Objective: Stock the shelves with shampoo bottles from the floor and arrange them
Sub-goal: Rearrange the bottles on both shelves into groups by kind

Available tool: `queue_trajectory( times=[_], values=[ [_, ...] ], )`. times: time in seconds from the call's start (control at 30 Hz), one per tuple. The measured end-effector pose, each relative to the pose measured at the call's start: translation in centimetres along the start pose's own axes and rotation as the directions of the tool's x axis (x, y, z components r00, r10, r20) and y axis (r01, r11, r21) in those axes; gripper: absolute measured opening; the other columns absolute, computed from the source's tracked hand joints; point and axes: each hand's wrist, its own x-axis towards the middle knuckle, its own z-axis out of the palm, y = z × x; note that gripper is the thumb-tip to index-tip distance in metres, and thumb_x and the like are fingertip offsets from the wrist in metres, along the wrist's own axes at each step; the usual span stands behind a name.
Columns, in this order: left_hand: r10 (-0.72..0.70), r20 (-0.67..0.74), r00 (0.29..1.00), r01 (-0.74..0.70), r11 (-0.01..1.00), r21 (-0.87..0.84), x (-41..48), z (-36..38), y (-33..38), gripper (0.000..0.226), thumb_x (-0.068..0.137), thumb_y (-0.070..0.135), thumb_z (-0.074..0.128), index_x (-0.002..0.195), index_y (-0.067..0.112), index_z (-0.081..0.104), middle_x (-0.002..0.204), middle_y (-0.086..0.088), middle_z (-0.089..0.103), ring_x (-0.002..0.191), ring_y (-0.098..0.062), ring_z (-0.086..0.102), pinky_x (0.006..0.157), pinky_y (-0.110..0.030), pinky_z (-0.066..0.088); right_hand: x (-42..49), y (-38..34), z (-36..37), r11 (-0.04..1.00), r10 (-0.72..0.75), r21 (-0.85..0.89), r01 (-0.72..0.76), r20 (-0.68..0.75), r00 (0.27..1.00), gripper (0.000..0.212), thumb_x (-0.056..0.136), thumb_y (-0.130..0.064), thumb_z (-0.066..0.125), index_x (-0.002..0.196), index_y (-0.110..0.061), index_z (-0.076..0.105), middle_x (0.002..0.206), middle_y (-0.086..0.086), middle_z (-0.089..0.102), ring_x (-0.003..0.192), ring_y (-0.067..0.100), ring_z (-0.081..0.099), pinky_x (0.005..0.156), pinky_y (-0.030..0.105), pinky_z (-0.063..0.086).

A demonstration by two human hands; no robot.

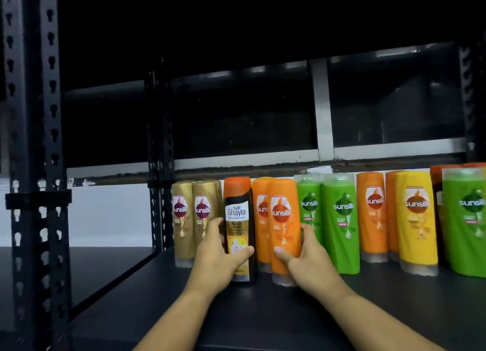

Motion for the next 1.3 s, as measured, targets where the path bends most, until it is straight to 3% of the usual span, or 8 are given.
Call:
queue_trajectory(
  times=[0.07,0.17,0.37,0.47,0.6,0.73,1.03,1.3],
  values=[
    [0.003,0.014,1.000,-0.003,1.000,0.011,0.1,-0.2,-0.3,0.062,0.076,0.037,0.090,0.125,0.036,0.051,0.109,0.011,0.068,0.094,-0.001,0.068,0.079,-0.019,0.055,-0.1,0.0,-0.6,1.000,-0.004,-0.021,0.004,-0.035,0.999,0.050,0.088,-0.021,0.077,0.120,-0.034,0.041,0.103,-0.022,0.061,0.092,-0.007,0.059,0.076,0.021,0.045],
    [-0.012,0.069,0.998,0.012,1.000,0.006,-0.2,-0.6,-0.4,0.049,0.080,0.040,0.086,0.117,0.042,0.054,0.109,0.015,0.070,0.097,0.004,0.067,0.085,-0.024,0.057,-0.1,0.0,-0.9,0.999,0.009,-0.033,-0.010,-0.046,0.999,0.050,0.088,-0.021,0.078,0.119,-0.034,0.041,0.100,-0.022,0.060,0.087,-0.008,0.056,0.082,0.025,0.044],
    [-0.039,0.173,0.984,0.039,0.999,0.000,-0.9,-1.0,0.0,0.040,0.088,0.042,0.078,0.119,0.041,0.053,0.109,0.017,0.071,0.099,0.003,0.068,0.081,-0.017,0.055,-0.4,0.0,-1.1,0.994,0.065,-0.091,-0.063,0.028,0.997,0.051,0.090,-0.023,0.074,0.124,-0.033,0.038,0.113,-0.008,0.060,0.102,0.016,0.059,0.086,0.032,0.045],
    [-0.023,0.246,0.969,0.024,1.000,0.002,-1.1,-0.9,-0.1,0.046,0.091,0.032,0.077,0.129,0.039,0.053,0.111,0.014,0.072,0.098,0.001,0.070,0.090,-0.026,0.058,-0.6,0.0,-1.4,0.989,0.092,-0.116,-0.088,0.028,0.995,0.051,0.091,-0.019,0.073,0.127,-0.030,0.038,0.118,-0.004,0.059,0.106,0.018,0.057,0.088,0.033,0.045],
    [0.010,0.346,0.938,-0.025,0.999,0.040,-1.5,-0.6,0.4,0.052,0.091,0.028,0.078,0.134,0.040,0.052,0.112,0.011,0.069,0.097,-0.001,0.068,0.093,-0.026,0.056,-1.2,-0.3,-2.9,0.979,0.139,-0.159,-0.131,0.040,0.990,0.058,0.092,-0.024,0.073,0.136,-0.028,0.036,0.124,-0.004,0.054,0.110,0.019,0.054,0.089,0.035,0.045],
    [0.031,0.391,0.920,-0.048,0.998,0.036,-1.9,0.2,1.8,0.053,0.090,0.024,0.079,0.132,0.038,0.050,0.114,0.008,0.068,0.097,0.000,0.070,0.086,-0.019,0.056,-2.5,-0.3,-5.9,0.962,0.165,-0.225,-0.157,0.016,0.986,0.065,0.092,-0.026,0.073,0.143,-0.027,0.033,0.136,-0.003,0.050,0.129,0.025,0.051,0.105,0.043,0.043],
    [0.038,0.475,0.879,-0.108,0.987,0.122,-0.3,6.2,4.5,0.060,0.083,0.042,0.081,0.130,0.043,0.044,0.125,0.019,0.065,0.111,-0.009,0.068,0.102,-0.041,0.055,-3.8,0.4,-11.0,0.937,0.171,-0.304,-0.174,-0.038,0.985,0.064,0.093,-0.028,0.071,0.145,-0.024,0.034,0.145,0.000,0.048,0.134,0.024,0.047,0.106,0.040,0.041],
    [0.062,0.416,0.907,-0.128,0.983,0.134,-1.6,9.0,5.3,0.042,0.093,0.040,0.073,0.124,0.040,0.045,0.103,0.025,0.058,0.093,0.005,0.062,0.077,-0.013,0.048,-3.1,2.0,-11.1,0.931,0.123,-0.328,-0.159,-0.130,0.984,0.067,0.086,-0.028,0.079,0.142,-0.020,0.043,0.140,0.001,0.056,0.130,0.025,0.053,0.108,0.043,0.045]
  ],
)
